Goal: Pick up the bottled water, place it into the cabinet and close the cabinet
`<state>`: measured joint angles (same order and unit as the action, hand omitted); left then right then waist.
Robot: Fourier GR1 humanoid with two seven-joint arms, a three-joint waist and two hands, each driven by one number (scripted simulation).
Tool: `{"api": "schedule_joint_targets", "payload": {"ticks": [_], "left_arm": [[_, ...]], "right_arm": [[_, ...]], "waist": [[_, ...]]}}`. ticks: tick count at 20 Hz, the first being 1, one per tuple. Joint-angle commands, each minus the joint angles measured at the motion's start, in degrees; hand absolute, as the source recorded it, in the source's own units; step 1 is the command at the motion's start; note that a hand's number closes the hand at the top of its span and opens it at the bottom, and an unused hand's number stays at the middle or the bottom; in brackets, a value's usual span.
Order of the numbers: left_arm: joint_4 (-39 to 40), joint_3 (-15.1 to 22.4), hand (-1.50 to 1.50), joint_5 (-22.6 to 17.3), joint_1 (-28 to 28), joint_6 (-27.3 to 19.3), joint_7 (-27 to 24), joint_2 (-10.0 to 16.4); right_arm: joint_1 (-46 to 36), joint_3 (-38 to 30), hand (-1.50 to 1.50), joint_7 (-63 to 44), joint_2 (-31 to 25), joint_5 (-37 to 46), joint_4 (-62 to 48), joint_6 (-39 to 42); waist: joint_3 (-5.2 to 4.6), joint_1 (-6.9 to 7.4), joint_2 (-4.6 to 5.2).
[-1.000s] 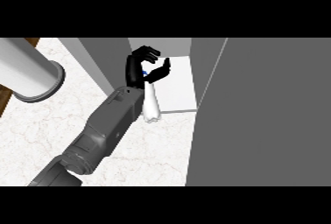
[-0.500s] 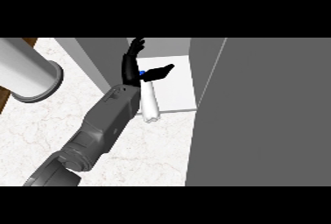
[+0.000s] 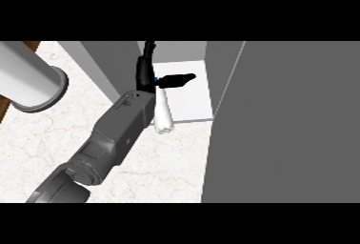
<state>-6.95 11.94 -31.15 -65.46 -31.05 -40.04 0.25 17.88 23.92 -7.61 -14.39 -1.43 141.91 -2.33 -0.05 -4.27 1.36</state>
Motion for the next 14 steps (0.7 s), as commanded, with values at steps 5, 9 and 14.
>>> {"api": "schedule_joint_targets", "payload": {"ticks": [5, 9, 14], "left_arm": [[-5.0, -0.5, -1.5, -1.0, -0.1, 15.5, -1.5, -0.2], [-7.1, -1.2, -1.5, -2.7, -1.1, 17.1, 1.8, -0.2], [-17.7, 4.0, -1.5, -6.5, 8.6, 18.9, 0.5, -0.3]], "right_arm": [[0.5, -1.0, -1.5, -3.0, 0.0, -1.4, 4.1, -0.1], [4.0, -3.3, -1.5, 0.0, -1.7, -3.8, 5.0, 2.3], [3.9, -2.5, -1.5, 1.5, -0.2, -0.9, 2.8, 1.7]], "waist": [[-0.02, 1.12, -0.55], [0.07, 1.57, -0.99], [0.07, 2.54, -1.61]]}}
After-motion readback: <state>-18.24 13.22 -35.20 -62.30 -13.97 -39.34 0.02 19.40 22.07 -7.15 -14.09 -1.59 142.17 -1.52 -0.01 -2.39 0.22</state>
